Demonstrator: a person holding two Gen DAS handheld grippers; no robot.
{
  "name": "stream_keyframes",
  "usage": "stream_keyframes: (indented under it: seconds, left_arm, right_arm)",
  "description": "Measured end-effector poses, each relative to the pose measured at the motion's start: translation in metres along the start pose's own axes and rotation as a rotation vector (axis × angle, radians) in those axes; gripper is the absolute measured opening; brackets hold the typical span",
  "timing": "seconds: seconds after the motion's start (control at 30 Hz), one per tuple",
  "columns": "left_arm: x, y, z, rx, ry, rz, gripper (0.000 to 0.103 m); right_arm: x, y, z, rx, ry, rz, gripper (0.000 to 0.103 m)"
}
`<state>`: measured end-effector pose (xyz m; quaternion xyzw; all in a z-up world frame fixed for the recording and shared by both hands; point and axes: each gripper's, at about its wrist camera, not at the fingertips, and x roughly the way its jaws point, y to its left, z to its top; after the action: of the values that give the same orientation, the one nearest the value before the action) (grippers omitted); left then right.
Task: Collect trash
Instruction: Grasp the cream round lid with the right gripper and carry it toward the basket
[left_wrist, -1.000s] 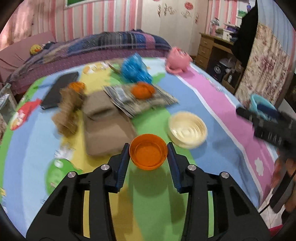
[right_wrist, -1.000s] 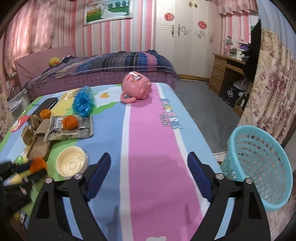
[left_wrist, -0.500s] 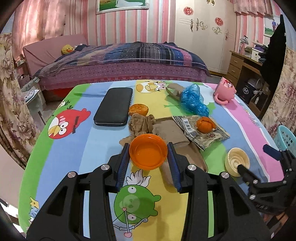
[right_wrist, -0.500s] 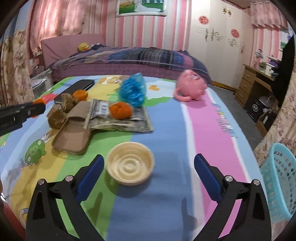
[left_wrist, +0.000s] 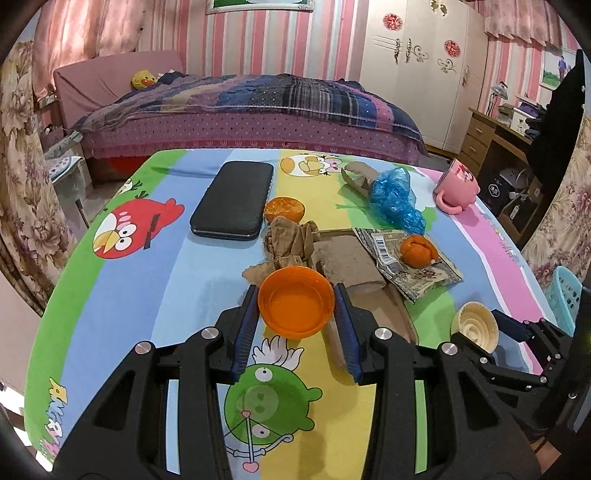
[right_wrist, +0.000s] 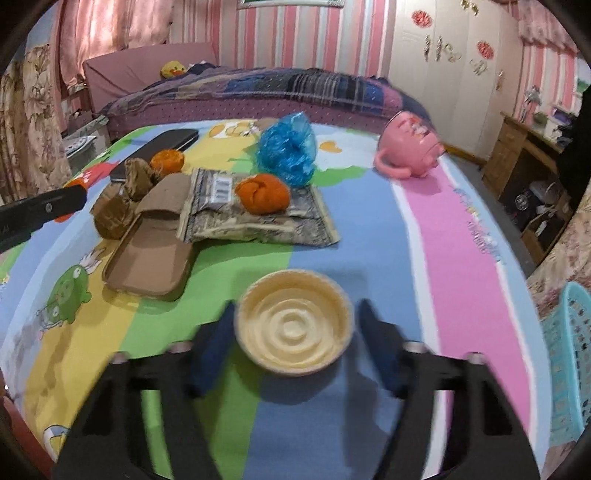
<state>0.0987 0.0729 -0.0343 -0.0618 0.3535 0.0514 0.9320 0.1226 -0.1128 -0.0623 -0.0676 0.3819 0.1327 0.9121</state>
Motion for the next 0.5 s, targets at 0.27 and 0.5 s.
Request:
stream_keyframes:
  seconds: [0.27, 0.5]
  left_arm:
    - [-0.006, -0.008, 0.001, 0.003, -0.020, -0.009, 0.039]
    - [-0.012, -0.021, 0.002, 0.019, -0.043, -0.024, 0.039]
  right_arm:
    - [-0.020, -0.022, 0.001, 0.049, -0.058, -0.019, 0.061]
    - [-0.046, -0.059, -0.001, 0.131, -0.104, -0.058, 0.061]
